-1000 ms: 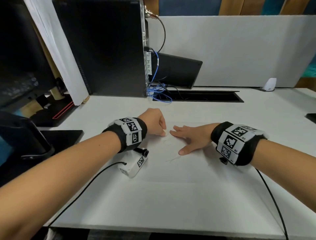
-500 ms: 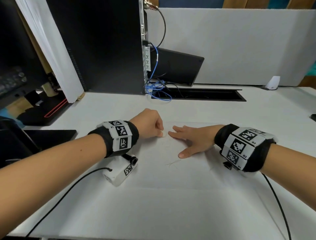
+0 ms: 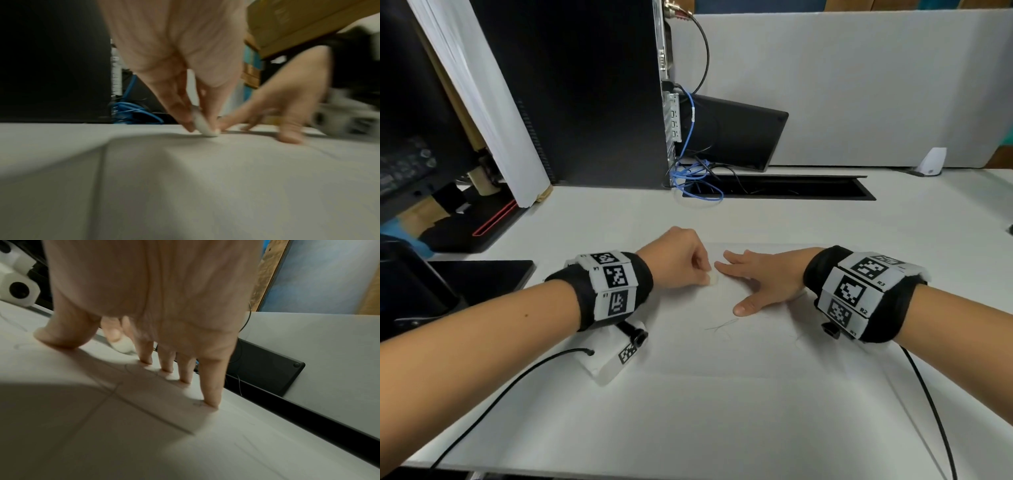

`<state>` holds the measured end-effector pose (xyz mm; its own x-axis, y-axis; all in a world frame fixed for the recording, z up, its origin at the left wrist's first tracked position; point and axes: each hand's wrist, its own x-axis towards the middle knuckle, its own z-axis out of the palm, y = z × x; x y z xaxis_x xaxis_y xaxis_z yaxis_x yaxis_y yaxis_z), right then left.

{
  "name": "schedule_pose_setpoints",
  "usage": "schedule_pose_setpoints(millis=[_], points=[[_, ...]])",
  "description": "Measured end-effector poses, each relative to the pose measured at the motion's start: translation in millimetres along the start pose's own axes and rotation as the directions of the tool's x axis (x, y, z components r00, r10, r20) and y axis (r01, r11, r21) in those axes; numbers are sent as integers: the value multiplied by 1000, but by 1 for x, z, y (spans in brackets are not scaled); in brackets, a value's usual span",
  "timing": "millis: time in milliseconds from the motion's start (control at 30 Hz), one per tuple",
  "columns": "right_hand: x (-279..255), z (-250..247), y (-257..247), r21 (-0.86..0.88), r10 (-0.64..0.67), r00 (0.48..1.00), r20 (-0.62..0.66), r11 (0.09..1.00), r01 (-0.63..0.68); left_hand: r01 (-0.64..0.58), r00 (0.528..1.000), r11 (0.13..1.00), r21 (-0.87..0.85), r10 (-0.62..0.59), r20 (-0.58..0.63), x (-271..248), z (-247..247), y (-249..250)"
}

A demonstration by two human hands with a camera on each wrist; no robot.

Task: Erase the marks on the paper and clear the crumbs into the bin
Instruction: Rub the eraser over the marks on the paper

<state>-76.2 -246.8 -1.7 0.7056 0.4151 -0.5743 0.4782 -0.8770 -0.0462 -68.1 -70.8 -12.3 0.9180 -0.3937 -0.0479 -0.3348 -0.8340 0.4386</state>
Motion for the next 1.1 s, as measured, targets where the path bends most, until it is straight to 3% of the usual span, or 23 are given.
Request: schedule_pose_setpoints(millis=[67, 200, 300, 433, 567, 700, 800, 933, 1100], points=[[-1, 0, -1, -2, 1, 1000, 1, 1000, -1, 29, 999, 1000, -3, -29, -38, 1, -2, -3], [-2, -1, -1, -7, -2, 1000, -1, 1000, 2, -17, 999, 1000, -20, 18, 29, -5, 2, 2], [-3, 0, -2, -4, 2, 1000, 3, 1000, -2, 24, 999, 1000, 18, -23, -40, 0, -4, -1], [-3, -1, 0, -7, 3, 1000, 8, 1000, -3, -11, 999, 1000, -21, 12, 50, -8, 2, 5], [-3, 0, 0, 0, -4, 1000, 9, 1000, 4, 57, 998, 998, 3, -57, -34, -5, -7, -5], [-2, -1, 0, 7, -9, 1000, 4, 1000, 9, 16, 999, 1000, -24, -15, 41, -12, -1, 0], [-2, -1, 1, 6, -18, 1000, 2, 1000, 18, 44, 999, 999, 10, -43, -29, -8, -6, -4], [0, 1, 3, 11, -19, 1000, 3, 1000, 19, 13, 999, 1000, -26, -12, 46, -11, 0, 2], [4, 1, 7, 29, -27, 1000, 0, 999, 27, 39, 999, 999, -27, -39, 6, -8, -7, -5]])
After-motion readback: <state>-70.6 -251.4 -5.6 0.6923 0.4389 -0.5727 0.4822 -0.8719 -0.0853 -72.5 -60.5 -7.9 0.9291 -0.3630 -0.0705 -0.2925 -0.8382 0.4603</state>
